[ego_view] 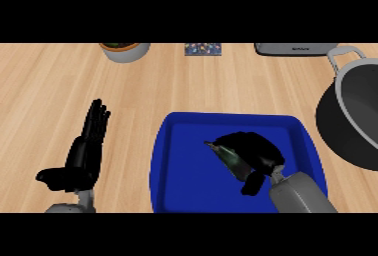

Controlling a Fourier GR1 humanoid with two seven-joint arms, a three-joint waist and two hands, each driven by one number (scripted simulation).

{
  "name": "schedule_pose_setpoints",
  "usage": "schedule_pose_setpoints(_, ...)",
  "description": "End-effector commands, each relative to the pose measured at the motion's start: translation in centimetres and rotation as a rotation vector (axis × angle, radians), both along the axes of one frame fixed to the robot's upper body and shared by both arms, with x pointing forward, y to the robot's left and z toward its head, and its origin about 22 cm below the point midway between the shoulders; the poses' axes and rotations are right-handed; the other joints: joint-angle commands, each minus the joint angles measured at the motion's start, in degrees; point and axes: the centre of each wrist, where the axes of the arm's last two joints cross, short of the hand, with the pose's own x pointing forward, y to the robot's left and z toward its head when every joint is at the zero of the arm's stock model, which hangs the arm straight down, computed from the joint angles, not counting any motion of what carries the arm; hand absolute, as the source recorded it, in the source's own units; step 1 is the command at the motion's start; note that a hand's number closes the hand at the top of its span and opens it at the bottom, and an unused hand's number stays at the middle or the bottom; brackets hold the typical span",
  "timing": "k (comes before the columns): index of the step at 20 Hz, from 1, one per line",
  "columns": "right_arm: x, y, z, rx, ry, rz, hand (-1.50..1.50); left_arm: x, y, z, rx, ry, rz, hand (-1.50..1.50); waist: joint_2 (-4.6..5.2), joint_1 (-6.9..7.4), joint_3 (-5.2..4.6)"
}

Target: Pick the eggplant from the tray and place it in the pot

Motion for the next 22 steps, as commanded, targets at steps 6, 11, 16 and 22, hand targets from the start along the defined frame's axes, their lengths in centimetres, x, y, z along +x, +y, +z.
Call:
schedule_pose_setpoints(6,2.0,0.8,-2.3,0.071,-0.185,0.025,1.50,-0.5,-1.0,-1.3,0.005,0.000,-0.002,0.00,0.11,0.28,0.04)
schedule_pose_setpoints(11,1.1,0.7,-1.6,0.086,-0.204,0.026,1.50,-0.1,0.0,-0.5,-0.010,0.014,-0.011,0.00,0.01,0.01,0.03)
schedule_pose_setpoints(16,5.5,-6.6,1.7,-0.033,-0.207,-0.635,1.50,-0.3,0.3,-0.3,0.002,-0.003,0.004,0.00,1.13,-0.71,-0.07)
schedule_pose_setpoints(22,7.3,-14.6,4.7,-0.136,-0.233,-1.269,1.50,-0.2,0.6,0.4,0.003,-0.029,0.003,0.00,2.42,-0.16,-0.28)
